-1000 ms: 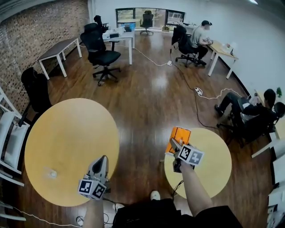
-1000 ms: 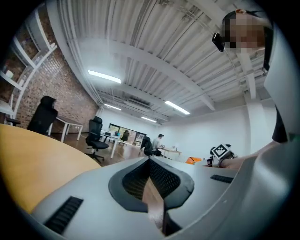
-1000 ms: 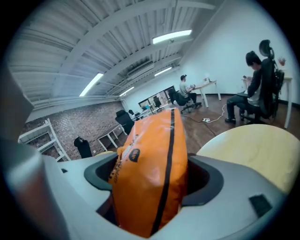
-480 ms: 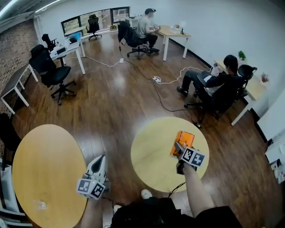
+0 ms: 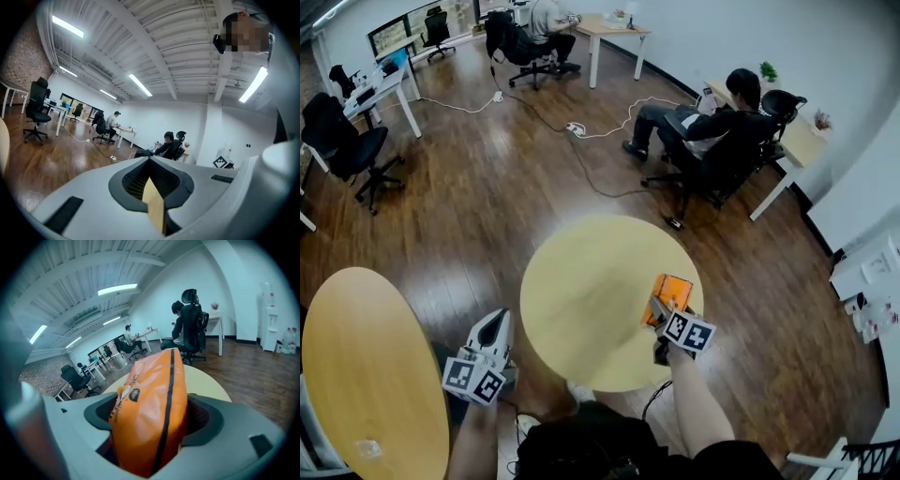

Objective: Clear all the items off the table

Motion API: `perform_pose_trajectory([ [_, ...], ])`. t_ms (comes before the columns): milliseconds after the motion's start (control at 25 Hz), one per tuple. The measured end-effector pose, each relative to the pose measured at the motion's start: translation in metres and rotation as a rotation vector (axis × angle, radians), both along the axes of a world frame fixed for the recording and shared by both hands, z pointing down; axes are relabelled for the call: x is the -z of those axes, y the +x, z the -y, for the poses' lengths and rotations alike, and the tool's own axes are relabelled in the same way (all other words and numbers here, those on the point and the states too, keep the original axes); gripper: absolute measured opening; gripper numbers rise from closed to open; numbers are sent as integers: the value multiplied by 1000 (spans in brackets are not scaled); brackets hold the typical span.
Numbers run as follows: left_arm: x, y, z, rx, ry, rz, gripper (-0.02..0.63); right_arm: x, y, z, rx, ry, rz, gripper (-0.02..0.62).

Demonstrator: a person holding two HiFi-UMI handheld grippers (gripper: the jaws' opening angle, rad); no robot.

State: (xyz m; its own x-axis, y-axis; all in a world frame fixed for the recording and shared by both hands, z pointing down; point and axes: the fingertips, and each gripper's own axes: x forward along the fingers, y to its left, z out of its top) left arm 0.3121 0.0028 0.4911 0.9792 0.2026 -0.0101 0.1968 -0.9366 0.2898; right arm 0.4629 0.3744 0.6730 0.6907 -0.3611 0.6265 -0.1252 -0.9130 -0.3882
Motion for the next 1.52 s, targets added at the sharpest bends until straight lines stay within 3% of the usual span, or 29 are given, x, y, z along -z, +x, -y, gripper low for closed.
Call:
perform_pose_trajectory([
  [200,-3,-1,-18,-36,6,66,2,-44,-2,-20,-10,-84,83,413],
  [320,-17,-9,-16,-34,56,125,2,-63,2,-22,-5,-122,108,420],
  [440,-30,-18,-7,-6,82,174,2,-73,4,-19,-14,-110,106,431],
  [560,-34,-26,0,28,57,191,2,-74,4,-18,-40,-95,84,455],
  [680,-35,-30,-1,34,41,193,2,-72,6,-23,-62,-100,46,466],
  [720,-35,-30,-2,31,42,191,2,-71,6,-26,-72,-103,35,505],
  [1000,-20,-17,-2,18,34,135,2,-39,7,-40,-130,-121,-29,505],
  [1200,-1,-7,1,21,50,67,2,21,13,-37,-167,-111,-177,505],
  [1440,32,-21,38,84,55,-32,2,118,26,16,-120,-142,-440,351],
  [1520,44,-32,55,120,72,-64,2,152,32,48,-71,-121,-524,217],
])
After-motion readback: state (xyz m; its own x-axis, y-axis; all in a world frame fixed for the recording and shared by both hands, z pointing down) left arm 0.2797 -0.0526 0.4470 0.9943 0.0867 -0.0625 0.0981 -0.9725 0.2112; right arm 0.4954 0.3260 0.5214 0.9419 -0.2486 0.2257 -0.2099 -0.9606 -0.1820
